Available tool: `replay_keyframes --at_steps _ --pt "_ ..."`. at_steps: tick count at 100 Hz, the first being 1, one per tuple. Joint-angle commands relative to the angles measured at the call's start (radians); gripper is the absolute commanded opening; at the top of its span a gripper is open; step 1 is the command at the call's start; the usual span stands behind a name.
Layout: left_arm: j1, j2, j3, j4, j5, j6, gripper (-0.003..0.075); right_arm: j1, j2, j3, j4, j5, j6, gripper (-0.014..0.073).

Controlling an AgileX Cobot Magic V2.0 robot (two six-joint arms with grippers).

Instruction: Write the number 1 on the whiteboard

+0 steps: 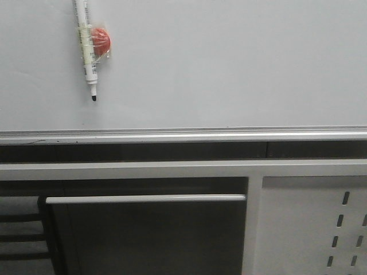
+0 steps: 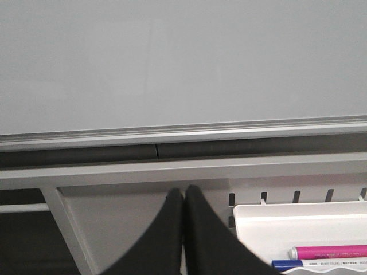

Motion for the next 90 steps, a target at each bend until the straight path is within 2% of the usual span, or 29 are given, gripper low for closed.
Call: replay_keyframes --at_steps 1,62,90 --pt "0.001 -0.022 0.04 -0.001 -0.078 -0.009 -0.002 -0.007 -0.018 0.026 -0.011 -0.072 -0.008 -0.0043" --pt "0.001 -0.022 0.04 -0.001 -0.08 -0.009 -0.002 -0.007 -0.018 0.026 -0.011 -0.074 -0.008 -0.0043" --pt "0.001 -0.022 0.04 -0.008 -0.089 -0.009 -0.002 -0.007 -0.018 0.026 -0.003 -0.168 -0.008 -0.0043"
